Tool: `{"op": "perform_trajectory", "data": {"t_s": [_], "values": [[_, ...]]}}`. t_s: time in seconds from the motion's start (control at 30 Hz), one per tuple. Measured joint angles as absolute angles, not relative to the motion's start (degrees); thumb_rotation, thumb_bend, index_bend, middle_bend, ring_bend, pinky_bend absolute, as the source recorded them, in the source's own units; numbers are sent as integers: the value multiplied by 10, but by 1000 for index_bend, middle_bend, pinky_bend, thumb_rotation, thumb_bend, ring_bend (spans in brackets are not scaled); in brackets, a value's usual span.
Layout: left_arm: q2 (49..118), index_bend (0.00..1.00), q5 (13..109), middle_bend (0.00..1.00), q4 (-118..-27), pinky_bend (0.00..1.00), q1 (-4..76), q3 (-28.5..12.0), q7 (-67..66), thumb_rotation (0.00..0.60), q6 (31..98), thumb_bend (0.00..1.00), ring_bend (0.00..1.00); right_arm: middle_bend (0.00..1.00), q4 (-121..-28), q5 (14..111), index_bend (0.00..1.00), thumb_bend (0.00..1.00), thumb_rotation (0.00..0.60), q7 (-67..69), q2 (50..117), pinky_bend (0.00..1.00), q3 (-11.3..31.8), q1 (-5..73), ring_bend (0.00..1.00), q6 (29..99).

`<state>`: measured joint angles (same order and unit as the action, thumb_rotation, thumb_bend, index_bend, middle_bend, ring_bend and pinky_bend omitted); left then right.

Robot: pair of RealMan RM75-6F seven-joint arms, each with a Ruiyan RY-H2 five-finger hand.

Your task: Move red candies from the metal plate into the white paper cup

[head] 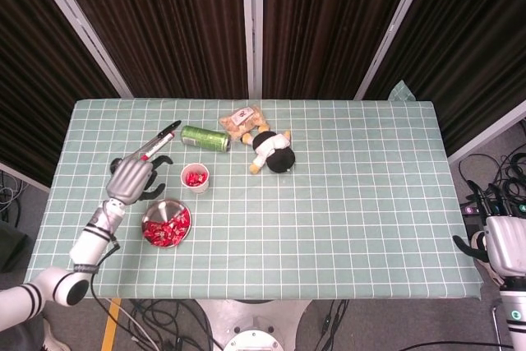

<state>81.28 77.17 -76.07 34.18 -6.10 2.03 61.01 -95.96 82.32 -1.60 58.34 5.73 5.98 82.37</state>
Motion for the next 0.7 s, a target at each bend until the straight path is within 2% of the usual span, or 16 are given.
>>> {"op": "perform_trajectory", "data": {"t_s": [0.17,0.27,0.7], "values": [[799,453,803,953,-761,1000,315,-11,32,600,612,330,877,275,-961,826,33,86,600,-17,585,258,57,63,70,822],[798,456,805,953,-763,1000,302,5,23,600,605,322,877,275,-962,828,33,86,600,-19,585,258,57,64,69,821],[819,456,784,953,-779,1000,293,18,-43,600,570,283,877,275,-965,825,33,86,600,-22,584,260,57,65,69,819]]}}
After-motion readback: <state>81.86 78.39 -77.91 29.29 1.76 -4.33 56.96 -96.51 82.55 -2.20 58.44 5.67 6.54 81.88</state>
